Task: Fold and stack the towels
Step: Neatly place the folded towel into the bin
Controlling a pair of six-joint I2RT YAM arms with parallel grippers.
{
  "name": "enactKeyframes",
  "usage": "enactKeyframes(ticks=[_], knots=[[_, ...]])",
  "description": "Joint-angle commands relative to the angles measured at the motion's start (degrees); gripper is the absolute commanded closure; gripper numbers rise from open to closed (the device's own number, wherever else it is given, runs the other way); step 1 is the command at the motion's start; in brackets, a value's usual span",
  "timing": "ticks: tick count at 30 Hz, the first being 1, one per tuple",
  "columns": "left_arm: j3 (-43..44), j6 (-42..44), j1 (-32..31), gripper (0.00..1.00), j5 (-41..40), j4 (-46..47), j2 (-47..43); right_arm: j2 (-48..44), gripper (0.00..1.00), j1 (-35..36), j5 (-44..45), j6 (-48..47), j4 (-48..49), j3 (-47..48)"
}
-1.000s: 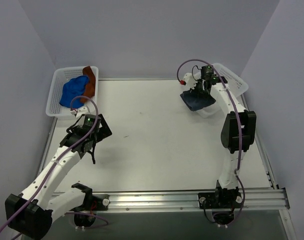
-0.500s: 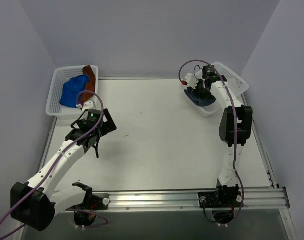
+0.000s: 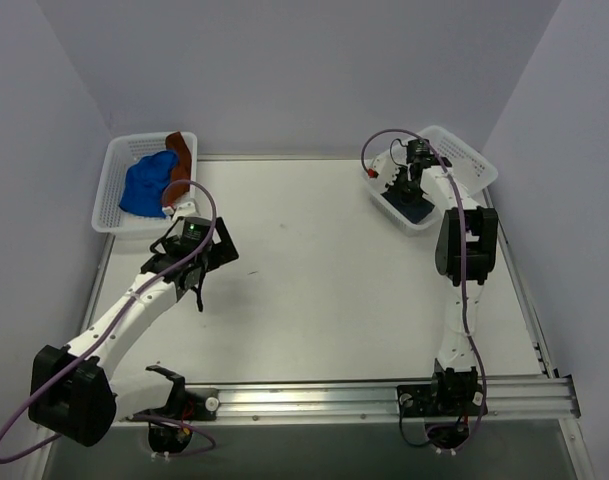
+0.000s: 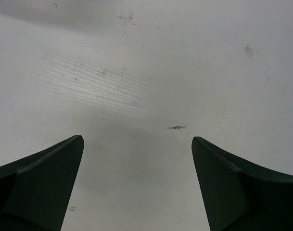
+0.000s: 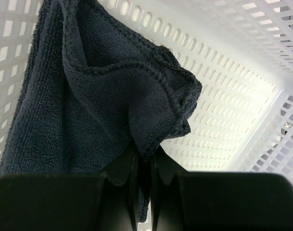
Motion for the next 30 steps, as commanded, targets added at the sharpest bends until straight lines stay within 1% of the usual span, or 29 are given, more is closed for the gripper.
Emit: enactKeyframes(ticks=[1, 5, 7, 8, 9, 10, 12, 14, 15, 16, 17, 18, 19, 20, 21, 22, 23, 24, 25, 26, 28, 29, 30], knots=[[3.6, 1.2, 0.3, 0.06, 0.6, 1.7, 0.4, 0.1, 1.0, -0.5, -0.2, -1.1, 0.1, 2.5], [3.8, 1.1, 0.3, 0.06, 0.9, 1.9, 1.0, 0.9, 1.0, -0.7, 0.4, -0.4, 2.3, 3.5], [4.2, 1.1, 0.3, 0.06, 0.9, 1.7, 1.3, 1.3, 0.92, -0.7, 1.3, 0.3, 3.2, 3.8], [4.3, 1.1, 0.3, 0.06, 1.0, 1.6, 1.3, 1.5, 0.84, -0.7, 1.7, 0.7, 3.4, 3.7], [4.5, 1.1, 0.4, 0.06, 1.0, 1.4, 1.4, 1.5, 0.63, -0.7, 1.9, 1.0, 3.7, 3.7], [4.6, 1.2, 0.3, 0.06, 0.9, 1.4, 1.3, 1.4, 0.51, -0.7, 2.0, 1.3, 4.1, 3.7], [4.8, 1.2, 0.3, 0.06, 0.8, 1.7, 1.4, 1.1, 0.37, -0.7, 3.2, 2.1, 4.9, 3.6], [5.7, 1.4, 0.3, 0.06, 0.2, 1.7, 1.6, 0.2, 0.35, -0.7, 4.6, 4.0, 7.3, 3.5], [6.1, 1.6, 0.4, 0.06, -0.1, 1.6, 1.7, -0.5, 0.32, -0.6, 5.1, 4.9, 8.6, 3.0], [6.5, 1.9, 0.3, 0.06, -0.5, 1.7, 1.7, -1.8, 0.3, -0.6, 5.8, 6.1, 12.1, 2.6], [7.5, 1.9, 0.4, 0.06, -1.6, 1.4, 1.8, -2.6, 0.29, -0.6, 6.8, 9.4, 14.1, 2.2], [8.2, 2.2, 0.4, 0.06, -2.4, 0.9, 2.0, -3.5, 0.2, -0.7, 8.2, 11.4, 16.1, 1.6], [8.9, 2.6, 0.4, 0.06, -2.9, 0.7, 2.2, -5.1, 0.14, -0.6, 9.4, 14.0, 20.4, 1.5], [10.4, 2.8, 0.6, 0.06, -3.6, 0.3, 2.5, -5.9, 0.13, -0.6, 11.2, 18.9, 22.2, 1.5], [11.3, 2.9, 0.7, 0.06, -4.4, 0.1, 2.7, -6.7, 0.0, -0.7, 15.2, 21.8, 23.8, 1.4], [12.2, 1.8, 1.1, 0.06, -5.1, -0.2, 3.0, -7.8, 0.0, -0.6, 17.9, 24.5, 28.4, 1.4], [13.9, 1.8, 1.5, 0.06, -5.2, 0.4, 3.6, -8.3, 0.0, -0.6, 20.4, 26.9, 29.2, 1.9], [14.7, 2.5, 1.7, 0.06, -5.4, 0.6, 3.9, -8.5, 0.0, -0.5, 22.4, 31.1, 29.4, 2.5], [15.7, 2.7, 1.9, 0.06, -6.0, 0.7, 4.4, -9.2, 0.0, -0.2, 26.9, 33.4, 28.9, 3.7], [16.8, 2.7, 2.6, 0.06, -6.9, -0.6, 5.6, -9.9, 0.0, 0.0, 28.7, 35.6, 28.2, 3.7], [21.0, 3.0, 4.3, 0.06, -8.8, -2.6, 7.3, -13.2, 0.0, 1.0, 30.5, 42.6, 25.6, 2.7], [22.5, 3.4, 7.0, 0.06, -8.4, -4.7, 9.3, -14.7, 0.0, 1.5, 30.9, 45.2, 25.4, -0.3], [24.1, 4.3, 8.6, 0.06, -5.8, -5.4, 10.4, -16.5, 0.0, 2.5, 30.6, 47.3, 25.5, -2.6]])
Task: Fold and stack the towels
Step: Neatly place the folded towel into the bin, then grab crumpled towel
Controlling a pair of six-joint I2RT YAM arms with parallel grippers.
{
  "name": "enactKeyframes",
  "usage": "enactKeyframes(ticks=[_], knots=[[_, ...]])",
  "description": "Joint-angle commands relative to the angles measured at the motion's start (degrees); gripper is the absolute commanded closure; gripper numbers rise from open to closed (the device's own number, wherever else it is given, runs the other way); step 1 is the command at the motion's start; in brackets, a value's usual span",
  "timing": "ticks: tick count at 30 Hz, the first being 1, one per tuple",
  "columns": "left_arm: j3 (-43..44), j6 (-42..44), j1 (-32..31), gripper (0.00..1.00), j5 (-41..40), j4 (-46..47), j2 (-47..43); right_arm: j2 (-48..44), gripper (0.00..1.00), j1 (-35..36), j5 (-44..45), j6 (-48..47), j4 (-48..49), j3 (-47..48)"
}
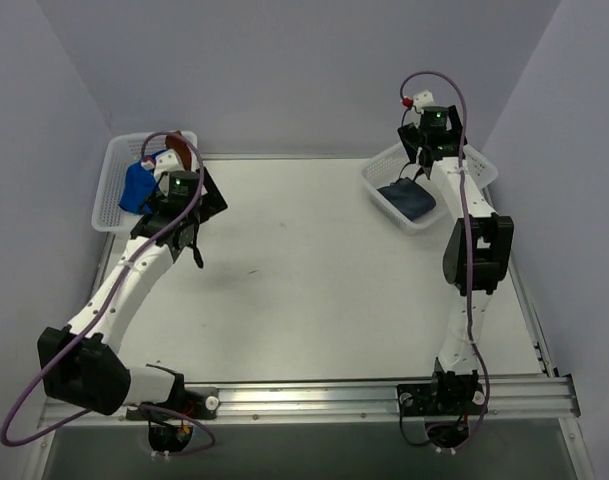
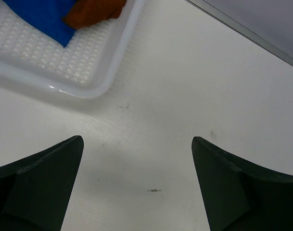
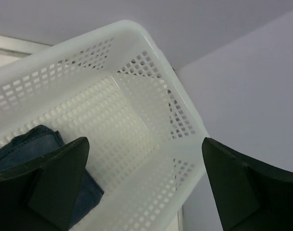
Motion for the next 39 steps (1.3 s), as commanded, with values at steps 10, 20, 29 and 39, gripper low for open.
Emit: enactKeyframes(ticks=[10, 20, 29, 39], knots=[[22.5, 13.0, 20.6, 0.06, 12.5, -1.1, 21.5, -26.5, 0.0, 6.3, 7.6, 31.9, -2.9, -20.6], [44.5, 17.6, 30.5, 0.06, 29.0, -0.5, 44.3, -35.5, 0.0, 8.6, 4.7, 34.9, -6.8, -30.8], [67.6, 21.3, 30.6, 0.06, 32.5, -6.0, 62.1, -35.8, 0.0, 9.9, 6.9, 36.1, -9.7, -32.8], [75.9, 21.4, 30.6, 0.35, 30.8, -5.8, 69.3, -33.9, 0.0, 10.2, 8.9, 37.9, -13.4, -31.8]])
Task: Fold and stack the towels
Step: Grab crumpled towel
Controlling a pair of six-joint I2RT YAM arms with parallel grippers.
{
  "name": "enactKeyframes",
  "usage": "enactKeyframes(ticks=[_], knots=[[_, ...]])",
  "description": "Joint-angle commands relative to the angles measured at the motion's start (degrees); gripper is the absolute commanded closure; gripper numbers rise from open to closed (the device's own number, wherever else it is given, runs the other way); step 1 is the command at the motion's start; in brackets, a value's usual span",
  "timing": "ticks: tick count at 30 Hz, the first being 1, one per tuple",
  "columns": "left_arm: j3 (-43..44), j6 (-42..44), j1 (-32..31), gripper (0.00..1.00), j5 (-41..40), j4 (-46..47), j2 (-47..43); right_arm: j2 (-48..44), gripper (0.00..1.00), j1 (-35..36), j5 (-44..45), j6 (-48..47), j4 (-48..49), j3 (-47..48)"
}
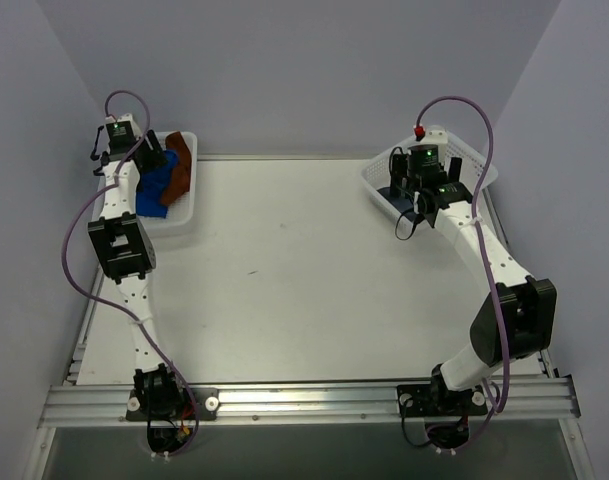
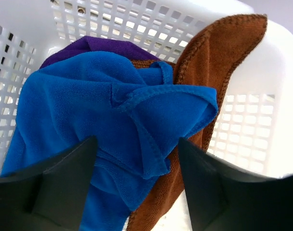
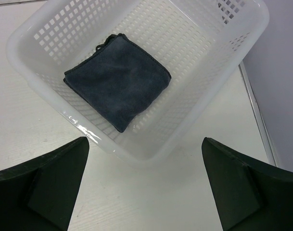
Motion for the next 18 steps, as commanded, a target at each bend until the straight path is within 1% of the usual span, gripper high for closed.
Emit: enactKeyframes(ticks=[1, 3, 4, 8, 10, 16, 18], knots=[[3.5, 0.8, 0.1, 0.52, -1.6, -0.1, -0.5, 0.2, 0.0, 0.7, 3.2, 1.7, -2.9, 0.8], [4.2, 1.1, 0.1, 0.72, -2.4, -0.4, 0.2, 0.2, 0.0, 0.7, 3.7, 1.9, -4.2, 0.7], [4.2, 1.0, 0.1, 0.97, -2.5, -0.2, 0.2, 0.1, 0.0, 0.7, 4.1, 2.0, -4.4, 0.6], [3.0, 1.7, 0.1, 0.98, -1.4, 2.0, -1.8, -0.5, 0.0, 0.7, 4.9, 2.2, -5.1, -0.5], [0.1, 1.1, 0.1, 0.98, -0.4, 4.6, -3.9, -1.0, 0.0, 0.7, 5.1, 2.7, -5.4, -0.8], [-9.5, 0.8, 0.0, 0.98, 0.3, 12.5, -15.6, -3.0, 0.0, 0.8, 4.5, 3.3, -4.5, -3.2], [-13.3, 0.8, 0.0, 0.98, 0.3, 14.2, -21.0, -3.9, 0.0, 0.9, 3.8, 3.4, -4.1, -4.4]])
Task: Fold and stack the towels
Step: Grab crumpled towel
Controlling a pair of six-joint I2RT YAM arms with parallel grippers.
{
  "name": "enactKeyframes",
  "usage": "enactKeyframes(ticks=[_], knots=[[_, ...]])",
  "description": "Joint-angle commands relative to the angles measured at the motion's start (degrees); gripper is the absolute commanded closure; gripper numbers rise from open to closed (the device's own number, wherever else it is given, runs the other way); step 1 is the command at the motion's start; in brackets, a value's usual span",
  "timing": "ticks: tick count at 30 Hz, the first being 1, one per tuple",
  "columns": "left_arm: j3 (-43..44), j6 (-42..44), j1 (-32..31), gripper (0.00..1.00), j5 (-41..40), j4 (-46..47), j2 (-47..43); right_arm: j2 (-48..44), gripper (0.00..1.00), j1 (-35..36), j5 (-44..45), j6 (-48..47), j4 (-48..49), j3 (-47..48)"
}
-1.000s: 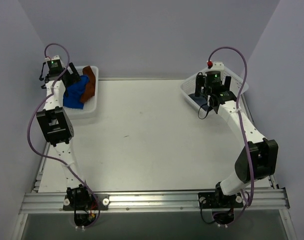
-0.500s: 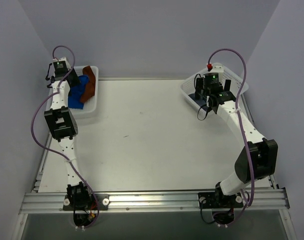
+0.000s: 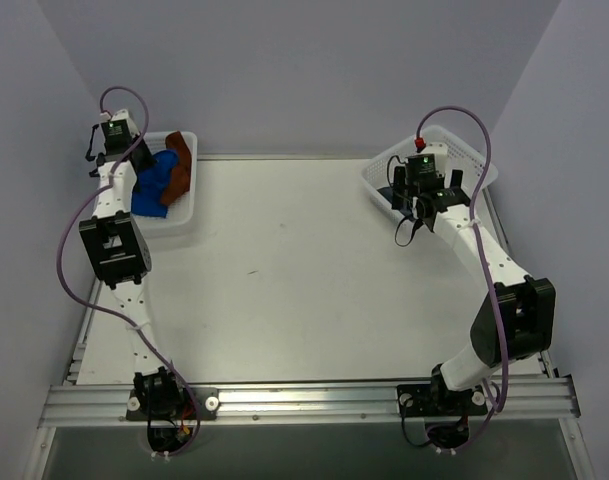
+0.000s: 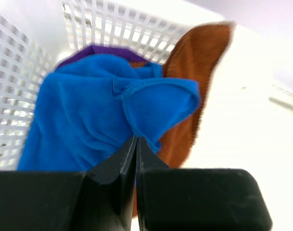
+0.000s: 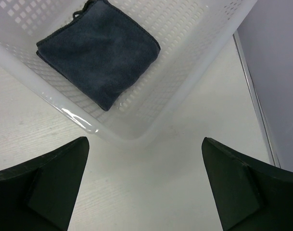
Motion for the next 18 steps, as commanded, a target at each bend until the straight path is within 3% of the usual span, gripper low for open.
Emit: enactKeyframes(ticks=[1, 9, 14, 15, 16, 17, 18], knots=[[-2.2, 0.1, 0.0, 0.98, 0.9, 7.9, -12.0, -3.8, 0.0, 0.6, 1.0, 1.2, -0.1, -2.0], [-11.1, 0.9, -0.7, 0.98, 0.4, 8.6, -23.4, -8.5, 0.0, 0.8, -0.9, 1.1, 1.4, -5.7], [-13.0, -0.1, -0.9, 0.95, -0.7, 9.5, -23.5, -10.8, 0.0, 0.7, -4.3, 0.7, 3.6, -8.6], [-11.8, -0.6, -0.7, 0.82, -0.6, 8.4, -22.4, -10.7, 0.0, 0.7, -4.3, 0.7, 3.9, -8.5], [-9.1, -0.5, -0.7, 0.62, 0.2, 6.4, -20.0, -10.4, 0.0, 0.8, -4.5, 0.9, 3.9, -8.4], [-7.6, -0.4, -0.7, 0.28, 0.3, 5.3, -18.5, -10.1, 0.0, 0.7, -4.6, 1.0, 3.8, -8.2], [-6.1, -0.2, -0.6, 0.21, 0.6, 3.3, -17.1, -9.3, 0.0, 0.8, -4.6, 1.0, 3.8, -7.8]])
